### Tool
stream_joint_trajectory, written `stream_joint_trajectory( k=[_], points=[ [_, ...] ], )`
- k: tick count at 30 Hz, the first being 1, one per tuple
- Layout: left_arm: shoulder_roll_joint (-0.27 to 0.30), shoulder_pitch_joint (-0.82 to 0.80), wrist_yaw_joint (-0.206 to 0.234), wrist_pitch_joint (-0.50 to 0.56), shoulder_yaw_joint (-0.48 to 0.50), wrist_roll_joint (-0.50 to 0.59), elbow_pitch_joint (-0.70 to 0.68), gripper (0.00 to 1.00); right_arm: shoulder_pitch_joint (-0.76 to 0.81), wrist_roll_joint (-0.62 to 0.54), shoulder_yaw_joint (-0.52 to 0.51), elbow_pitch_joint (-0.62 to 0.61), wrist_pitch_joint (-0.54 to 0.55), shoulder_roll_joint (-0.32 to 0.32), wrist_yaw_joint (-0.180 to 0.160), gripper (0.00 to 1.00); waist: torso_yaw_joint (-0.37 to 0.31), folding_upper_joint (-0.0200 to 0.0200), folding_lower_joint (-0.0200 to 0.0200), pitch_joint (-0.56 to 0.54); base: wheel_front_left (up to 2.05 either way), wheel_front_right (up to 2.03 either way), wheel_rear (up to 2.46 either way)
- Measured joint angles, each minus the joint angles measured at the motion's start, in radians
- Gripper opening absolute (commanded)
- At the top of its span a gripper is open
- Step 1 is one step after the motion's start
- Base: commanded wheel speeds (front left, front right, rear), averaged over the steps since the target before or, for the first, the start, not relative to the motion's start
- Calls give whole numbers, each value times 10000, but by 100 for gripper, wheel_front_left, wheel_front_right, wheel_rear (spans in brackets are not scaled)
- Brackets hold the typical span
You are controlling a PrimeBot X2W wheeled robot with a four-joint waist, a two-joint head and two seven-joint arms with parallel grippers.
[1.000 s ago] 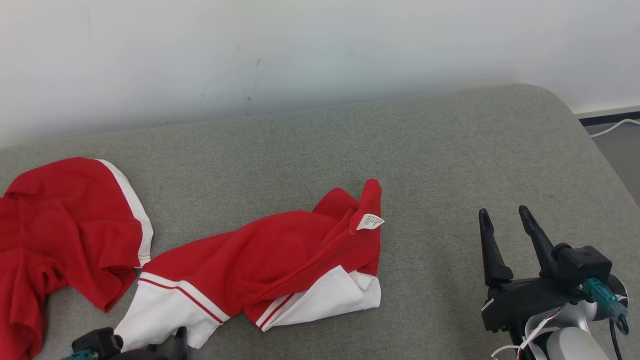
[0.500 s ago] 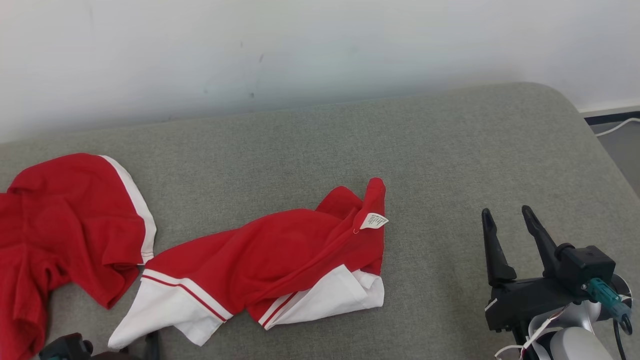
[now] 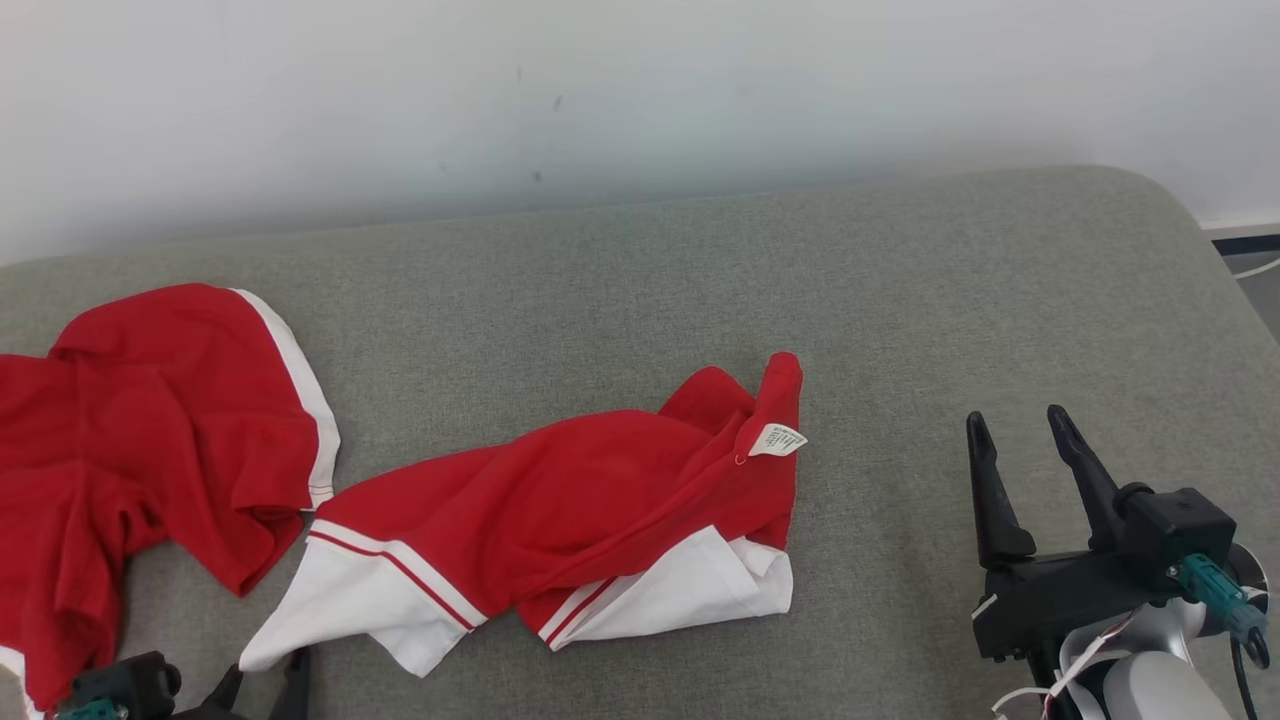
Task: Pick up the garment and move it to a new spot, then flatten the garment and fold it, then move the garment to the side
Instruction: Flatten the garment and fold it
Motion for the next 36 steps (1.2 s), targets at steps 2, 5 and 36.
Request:
stream_joint_trajectory(
  k=[2, 5, 36],
  points=[
    [8, -26, 6, 0, -56, 71, 13, 100, -26, -21, 52, 6, 4, 4, 0, 100, 20, 0, 0, 16, 0, 0, 0],
    [6, -105, -2, -12, -82, 215, -6, 100, -57, -38, 148, 4, 75, 10, 0, 100, 7, 0, 0, 34, 0, 0, 0],
    [-314, -117, 276, 186, -525, 385, -857, 0, -2124, 12, 1145, 696, 2226, -456, 1168, 100, 217, 0, 0, 325, 0, 0, 0]
  ],
)
